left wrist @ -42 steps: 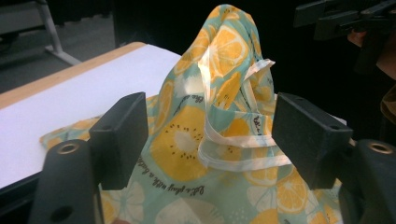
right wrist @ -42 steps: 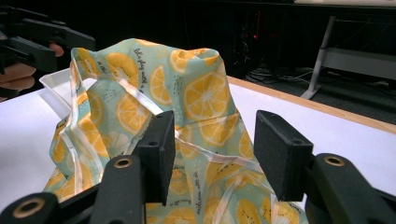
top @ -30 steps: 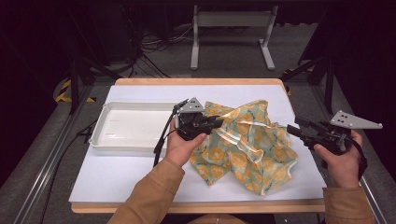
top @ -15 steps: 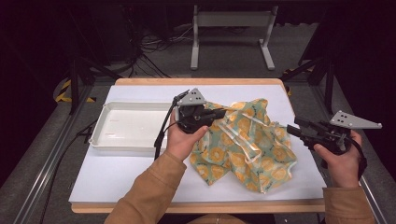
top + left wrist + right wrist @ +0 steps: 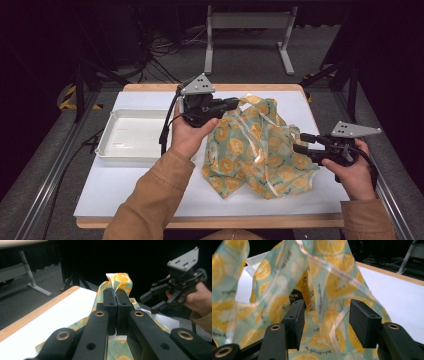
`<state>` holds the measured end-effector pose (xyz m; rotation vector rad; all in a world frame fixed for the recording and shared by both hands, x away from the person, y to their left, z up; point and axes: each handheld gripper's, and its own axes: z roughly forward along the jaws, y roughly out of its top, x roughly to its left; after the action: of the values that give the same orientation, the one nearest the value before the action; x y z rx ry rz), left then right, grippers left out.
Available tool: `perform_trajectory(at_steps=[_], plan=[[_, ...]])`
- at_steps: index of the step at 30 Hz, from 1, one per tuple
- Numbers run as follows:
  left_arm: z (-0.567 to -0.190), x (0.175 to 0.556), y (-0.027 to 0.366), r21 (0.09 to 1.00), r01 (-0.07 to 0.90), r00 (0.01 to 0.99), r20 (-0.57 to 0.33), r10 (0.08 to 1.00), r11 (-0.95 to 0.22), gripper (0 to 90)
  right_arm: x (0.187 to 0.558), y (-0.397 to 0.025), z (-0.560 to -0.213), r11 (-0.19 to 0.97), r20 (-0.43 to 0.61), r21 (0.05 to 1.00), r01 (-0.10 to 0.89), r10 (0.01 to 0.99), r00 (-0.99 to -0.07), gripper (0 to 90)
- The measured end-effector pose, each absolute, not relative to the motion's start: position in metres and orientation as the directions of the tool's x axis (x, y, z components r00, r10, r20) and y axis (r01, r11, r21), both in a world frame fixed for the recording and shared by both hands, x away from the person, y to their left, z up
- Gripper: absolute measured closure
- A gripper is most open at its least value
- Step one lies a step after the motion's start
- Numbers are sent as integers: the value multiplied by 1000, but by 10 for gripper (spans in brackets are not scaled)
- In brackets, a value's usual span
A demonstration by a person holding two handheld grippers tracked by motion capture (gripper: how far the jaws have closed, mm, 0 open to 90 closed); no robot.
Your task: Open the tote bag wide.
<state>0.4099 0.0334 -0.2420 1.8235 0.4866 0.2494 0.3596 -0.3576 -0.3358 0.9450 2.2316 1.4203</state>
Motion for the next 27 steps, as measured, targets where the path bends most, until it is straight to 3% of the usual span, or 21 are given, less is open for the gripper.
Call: perform_trajectory(at_steps=[7,8,9,10,12,17,27], plan=[[-227,405,46,959,176,887,-58,458,-220,887,369,-347,-344,325,49,871,369,689,-723,519],[-225,404,48,959,173,886,-53,461,-223,887,372,-345,-346,335,44,866,371,689,-723,560],[-224,403,49,959,169,884,-47,465,-226,887,373,-343,-345,348,41,859,376,685,-728,701],[-223,403,50,959,167,883,-43,467,-227,887,373,-342,-343,353,44,857,374,675,-737,786],[-222,403,54,960,164,877,-36,479,-228,886,373,-341,-336,334,49,875,350,658,-751,862],[-220,407,68,961,172,857,-36,513,-218,886,372,-343,-315,270,58,913,304,653,-755,886],[-229,420,91,955,208,805,-45,592,-210,884,392,-332,-280,257,57,925,279,634,-772,883]])
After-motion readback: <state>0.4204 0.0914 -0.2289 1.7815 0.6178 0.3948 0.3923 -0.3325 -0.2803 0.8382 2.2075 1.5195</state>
